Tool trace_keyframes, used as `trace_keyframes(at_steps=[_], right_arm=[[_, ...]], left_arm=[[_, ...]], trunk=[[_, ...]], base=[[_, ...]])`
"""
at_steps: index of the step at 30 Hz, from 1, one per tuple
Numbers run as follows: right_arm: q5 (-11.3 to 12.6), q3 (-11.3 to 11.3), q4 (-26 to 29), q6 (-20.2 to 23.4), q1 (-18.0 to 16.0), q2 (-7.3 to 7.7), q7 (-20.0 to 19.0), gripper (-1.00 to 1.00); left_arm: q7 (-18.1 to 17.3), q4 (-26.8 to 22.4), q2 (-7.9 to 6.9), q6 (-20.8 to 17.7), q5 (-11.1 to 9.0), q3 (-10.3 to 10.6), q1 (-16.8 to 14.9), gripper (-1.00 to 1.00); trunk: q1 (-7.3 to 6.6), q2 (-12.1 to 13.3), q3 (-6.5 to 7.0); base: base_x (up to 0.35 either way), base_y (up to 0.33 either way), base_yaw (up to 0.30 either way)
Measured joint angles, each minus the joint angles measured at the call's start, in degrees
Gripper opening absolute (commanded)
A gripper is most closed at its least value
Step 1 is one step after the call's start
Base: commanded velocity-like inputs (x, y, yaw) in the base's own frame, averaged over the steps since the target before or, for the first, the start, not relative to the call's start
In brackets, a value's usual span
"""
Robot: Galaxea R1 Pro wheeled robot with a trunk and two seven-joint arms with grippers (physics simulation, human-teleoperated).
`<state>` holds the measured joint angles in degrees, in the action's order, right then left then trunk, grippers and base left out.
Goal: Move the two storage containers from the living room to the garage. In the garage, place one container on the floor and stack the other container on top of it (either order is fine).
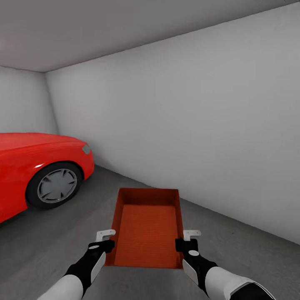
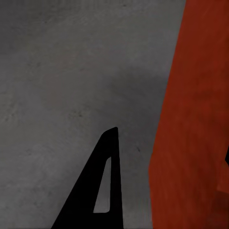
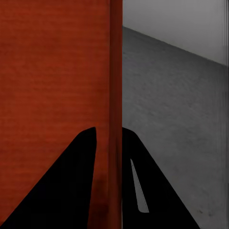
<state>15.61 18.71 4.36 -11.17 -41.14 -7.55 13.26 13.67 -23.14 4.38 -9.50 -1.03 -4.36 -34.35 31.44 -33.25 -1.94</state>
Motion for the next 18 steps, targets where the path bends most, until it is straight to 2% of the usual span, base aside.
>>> trace_keyframes(at_steps=[18], right_arm=[[0.0, 0.1, 0.0, 0.0, 0.0, 0.00, 0.0, -1.00]], left_arm=[[0.0, 0.0, -0.01, 0.0, 0.0, 0.0, 0.0, -1.00]], trunk=[[0.00, 0.0, 0.00]], base=[[0.322, 0.092, -0.288]])
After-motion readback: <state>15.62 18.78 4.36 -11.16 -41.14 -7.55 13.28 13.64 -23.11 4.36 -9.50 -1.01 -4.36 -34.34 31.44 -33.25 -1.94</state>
